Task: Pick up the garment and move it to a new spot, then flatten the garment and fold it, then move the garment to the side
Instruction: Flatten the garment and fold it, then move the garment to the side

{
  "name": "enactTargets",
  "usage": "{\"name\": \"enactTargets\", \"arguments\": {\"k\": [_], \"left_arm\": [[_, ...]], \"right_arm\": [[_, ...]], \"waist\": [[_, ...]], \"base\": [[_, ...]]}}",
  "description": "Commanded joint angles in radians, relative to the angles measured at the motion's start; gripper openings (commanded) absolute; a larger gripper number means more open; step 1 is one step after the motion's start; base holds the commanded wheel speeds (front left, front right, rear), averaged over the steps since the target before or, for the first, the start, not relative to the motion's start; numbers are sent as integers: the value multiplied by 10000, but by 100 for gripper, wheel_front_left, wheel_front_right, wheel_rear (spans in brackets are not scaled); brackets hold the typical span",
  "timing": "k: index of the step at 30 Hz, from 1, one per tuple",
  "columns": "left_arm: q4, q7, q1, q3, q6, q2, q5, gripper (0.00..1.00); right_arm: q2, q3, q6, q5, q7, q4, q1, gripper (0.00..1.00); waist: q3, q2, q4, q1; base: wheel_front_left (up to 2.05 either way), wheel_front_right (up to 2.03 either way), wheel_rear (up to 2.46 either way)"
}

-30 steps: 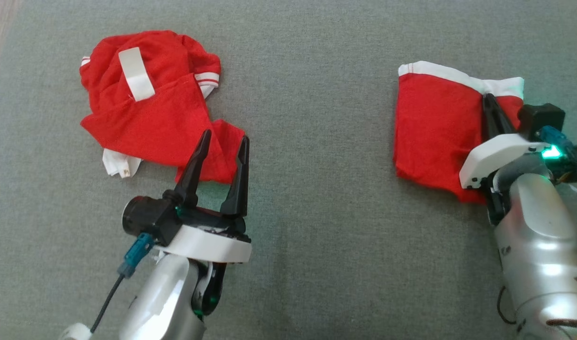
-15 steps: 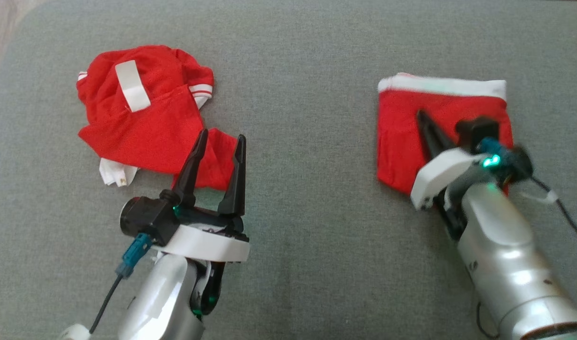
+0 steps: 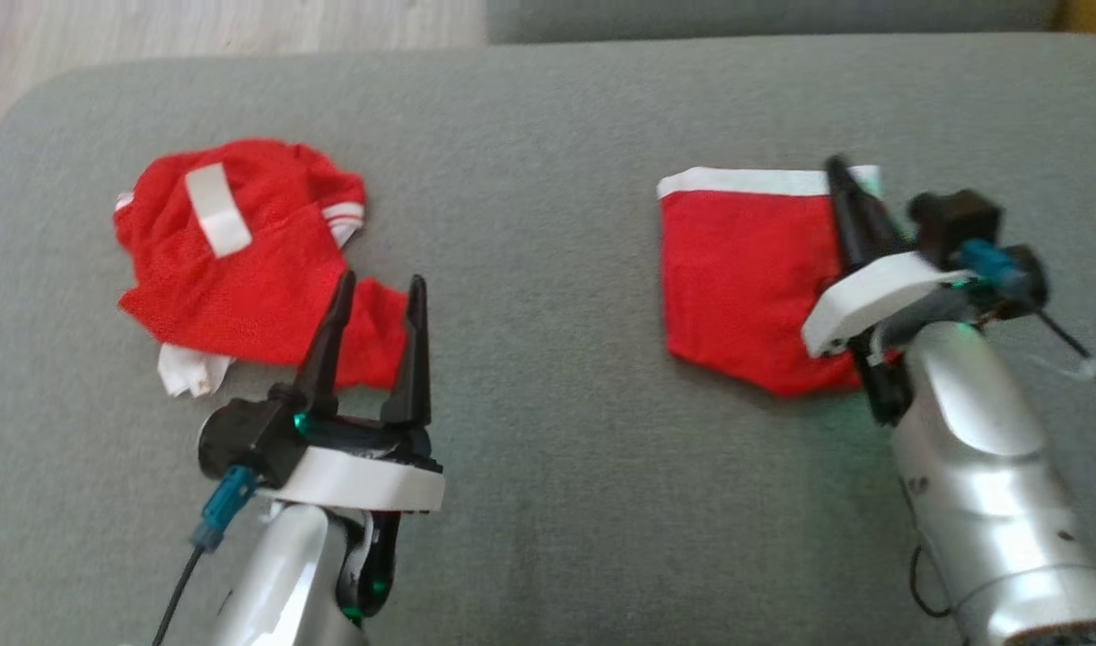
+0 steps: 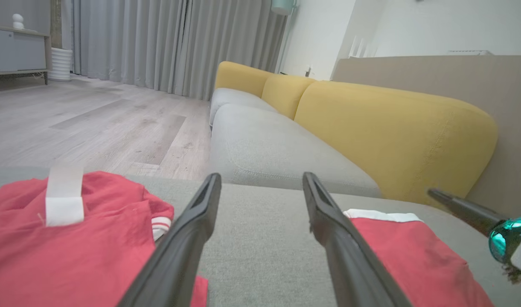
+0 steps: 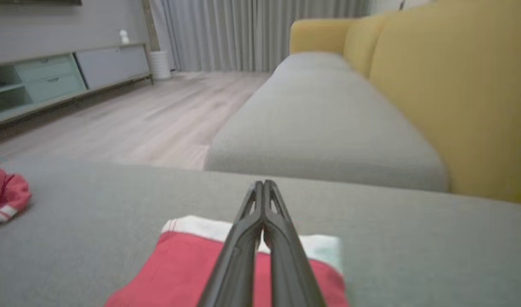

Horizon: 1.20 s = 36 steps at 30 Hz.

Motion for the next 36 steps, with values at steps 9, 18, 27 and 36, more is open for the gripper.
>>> {"name": "enactTargets", "arguments": {"k": [9,18,27,36], "left_arm": [[-401,-95,343,618,64,60,80,100],[-244,-95,729,693,1,60,232,100],[-159,-95,941,773,-37,60,367,100],[-249,-95,872,704,-18,60,421,100]], "right_arm": [[98,-1070,-7,-561,-136,-3381,2552,0],[159,-1295,-7,-99,-136,-5101,4471,100],[162,-1071,-7,162,-137,-5392,4811,100],[163,-1064,-7,146,-137,-5413,4774,100]], "waist": [[-881,0,-855,1],[-1103,0,-1090,1],[-1237,0,-1150,1],[-1143,0,-1050,1]], "base": [[0,0,0],[0,0,0],[0,0,0],[0,0,0]]}}
